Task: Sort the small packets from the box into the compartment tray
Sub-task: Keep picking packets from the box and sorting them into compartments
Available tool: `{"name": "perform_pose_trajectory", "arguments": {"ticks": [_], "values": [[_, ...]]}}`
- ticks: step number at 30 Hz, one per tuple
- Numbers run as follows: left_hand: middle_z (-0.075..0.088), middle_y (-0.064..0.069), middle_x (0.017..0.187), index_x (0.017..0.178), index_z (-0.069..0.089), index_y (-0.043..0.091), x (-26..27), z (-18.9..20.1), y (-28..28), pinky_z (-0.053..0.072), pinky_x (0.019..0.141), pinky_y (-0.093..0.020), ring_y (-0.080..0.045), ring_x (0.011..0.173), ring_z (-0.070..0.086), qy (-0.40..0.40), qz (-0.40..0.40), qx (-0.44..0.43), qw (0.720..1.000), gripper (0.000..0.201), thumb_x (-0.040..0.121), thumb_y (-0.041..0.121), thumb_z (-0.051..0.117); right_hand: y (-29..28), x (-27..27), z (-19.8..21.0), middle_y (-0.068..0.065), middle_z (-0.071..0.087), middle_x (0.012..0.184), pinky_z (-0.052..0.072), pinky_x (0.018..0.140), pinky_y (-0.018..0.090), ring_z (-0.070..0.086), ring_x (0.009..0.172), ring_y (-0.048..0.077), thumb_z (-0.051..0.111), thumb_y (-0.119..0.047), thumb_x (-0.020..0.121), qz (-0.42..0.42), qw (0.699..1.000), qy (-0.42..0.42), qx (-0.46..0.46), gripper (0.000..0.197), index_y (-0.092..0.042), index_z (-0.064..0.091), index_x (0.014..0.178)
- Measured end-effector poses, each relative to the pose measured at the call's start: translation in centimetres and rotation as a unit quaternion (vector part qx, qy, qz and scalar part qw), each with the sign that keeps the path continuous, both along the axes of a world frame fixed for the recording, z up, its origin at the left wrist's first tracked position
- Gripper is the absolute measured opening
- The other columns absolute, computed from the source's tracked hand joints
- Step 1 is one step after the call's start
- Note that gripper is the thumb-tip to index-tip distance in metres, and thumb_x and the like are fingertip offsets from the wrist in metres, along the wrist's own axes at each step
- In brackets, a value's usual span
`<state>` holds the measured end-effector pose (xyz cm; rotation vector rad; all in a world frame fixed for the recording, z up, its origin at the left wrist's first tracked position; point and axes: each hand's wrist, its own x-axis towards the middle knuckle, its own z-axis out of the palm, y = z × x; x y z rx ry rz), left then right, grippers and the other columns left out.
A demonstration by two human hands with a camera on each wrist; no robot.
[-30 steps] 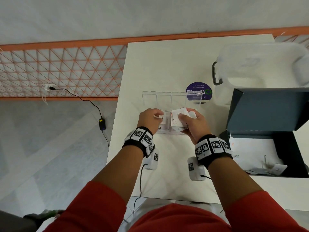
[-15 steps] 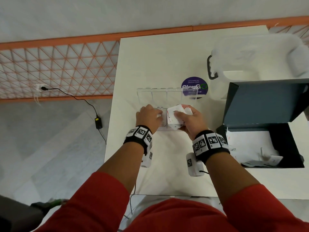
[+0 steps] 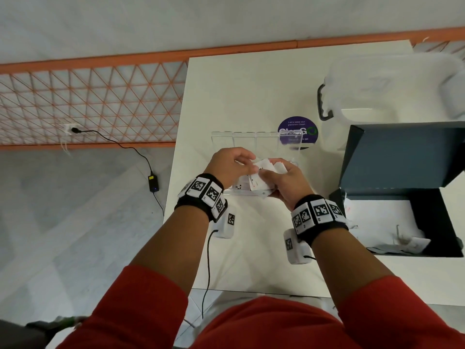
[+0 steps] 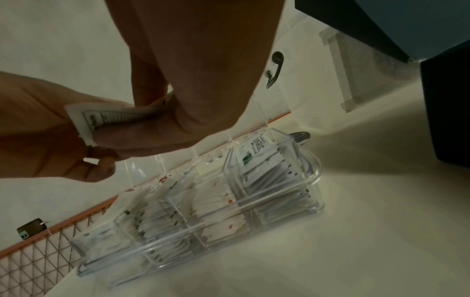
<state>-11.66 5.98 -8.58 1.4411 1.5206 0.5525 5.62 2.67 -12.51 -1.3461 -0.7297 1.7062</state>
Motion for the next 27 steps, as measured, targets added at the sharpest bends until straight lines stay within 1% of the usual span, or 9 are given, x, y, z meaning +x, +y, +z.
{"name": "perform_pose_trajectory", "arguments": {"ticks": [3, 6, 10, 12, 14, 18, 21, 24, 27], "values": [[0.068, 0.010, 0.080, 0.085, 0.069, 0.032, 0.2, 0.0, -0.1, 0.053, 0.068, -0.023, -0.007, 0.072, 0.067, -0.016, -0.001, -0.014, 1.000, 0.022, 0.076, 0.015, 0.079, -0.2, 0.3, 0.1, 0.004, 0.074, 0.090, 0.058, 0.064, 0.037, 0.073, 0.081, 0.022, 0.076, -0.009, 0.081, 0.006, 1.000, -0.005, -0.003, 0.026, -0.020, 0.070, 0.104], [0.065, 0.005, 0.081, 0.084, 0.070, 0.027, 0.3, 0.1, -0.3, 0.051, 0.058, -0.016, -0.003, 0.057, 0.064, -0.047, 0.006, -0.010, 0.999, 0.021, 0.084, 0.005, 0.070, -0.3, 0.6, 0.1, 0.003, 0.075, 0.090, 0.058, 0.064, 0.037, 0.074, 0.080, 0.022, 0.074, -0.006, 0.082, 0.005, 1.000, -0.014, -0.005, 0.025, -0.021, 0.071, 0.102], [0.066, 0.003, 0.087, 0.088, 0.071, 0.028, 0.2, 0.1, -0.2, 0.055, 0.065, -0.019, -0.007, 0.066, 0.064, -0.055, 0.024, -0.003, 0.998, 0.027, 0.085, 0.002, 0.065, -0.3, 0.9, 0.2, -0.004, 0.074, 0.078, 0.057, 0.060, 0.034, 0.072, 0.070, 0.016, 0.071, -0.004, 0.083, 0.003, 1.000, -0.016, 0.000, 0.025, -0.028, 0.074, 0.085], [0.069, 0.008, 0.088, 0.093, 0.069, 0.029, -0.1, 0.0, -0.1, 0.053, 0.072, -0.017, -0.004, 0.073, 0.065, -0.047, 0.044, 0.021, 0.998, 0.027, 0.082, 0.004, 0.069, -0.4, 1.0, 0.3, -0.007, 0.072, 0.074, 0.057, 0.059, 0.032, 0.070, 0.066, 0.014, 0.072, -0.004, 0.083, 0.004, 1.000, -0.022, 0.003, 0.027, -0.030, 0.075, 0.082], [0.071, 0.010, 0.086, 0.095, 0.067, 0.027, -0.4, 0.0, 0.0, 0.050, 0.073, -0.014, -0.001, 0.076, 0.067, -0.056, 0.083, 0.036, 0.994, 0.028, 0.079, 0.004, 0.073, -0.4, 1.2, 0.3, -0.006, 0.073, 0.077, 0.057, 0.059, 0.033, 0.071, 0.068, 0.015, 0.072, -0.003, 0.082, 0.004, 1.000, -0.023, 0.003, 0.026, -0.029, 0.076, 0.082], [0.070, 0.003, 0.084, 0.080, 0.062, 0.025, -0.8, 0.0, 0.5, 0.051, 0.073, -0.017, -0.009, 0.076, 0.067, -0.031, 0.126, 0.064, 0.990, 0.027, 0.075, 0.002, 0.075, -0.5, 1.5, 0.2, -0.007, 0.076, 0.087, 0.058, 0.060, 0.034, 0.073, 0.075, 0.017, 0.072, -0.001, 0.082, 0.002, 1.000, -0.026, -0.002, 0.027, -0.028, 0.076, 0.081], [0.070, 0.001, 0.082, 0.076, 0.064, 0.021, -0.9, -0.1, 0.7, 0.046, 0.069, -0.012, -0.010, 0.077, 0.066, 0.015, 0.107, 0.078, 0.991, 0.020, 0.076, 0.003, 0.073, -0.6, 1.8, 0.1, -0.009, 0.075, 0.084, 0.057, 0.060, 0.034, 0.073, 0.073, 0.015, 0.072, -0.001, 0.082, -0.001, 1.000, -0.028, -0.004, 0.028, -0.029, 0.076, 0.079], [0.070, 0.002, 0.086, 0.079, 0.065, 0.021, -0.6, -0.3, 1.2, 0.044, 0.069, -0.008, -0.008, 0.080, 0.065, 0.074, 0.048, 0.067, 0.994, 0.017, 0.080, 0.004, 0.069, -0.6, 1.9, 0.0, -0.005, 0.074, 0.084, 0.056, 0.059, 0.033, 0.072, 0.071, 0.015, 0.072, -0.002, 0.082, -0.005, 1.000, -0.030, -0.004, 0.027, -0.029, 0.076, 0.080], [0.066, 0.010, 0.083, 0.077, 0.063, 0.026, 0.1, -0.8, 1.5, 0.040, 0.065, -0.006, -0.003, 0.078, 0.061, 0.125, -0.012, 0.060, 0.990, 0.021, 0.081, 0.006, 0.066, -0.6, 2.0, 0.0, -0.002, 0.072, 0.085, 0.056, 0.058, 0.032, 0.071, 0.070, 0.016, 0.073, -0.002, 0.081, -0.009, 1.000, -0.028, -0.004, 0.026, -0.028, 0.075, 0.081]]}}
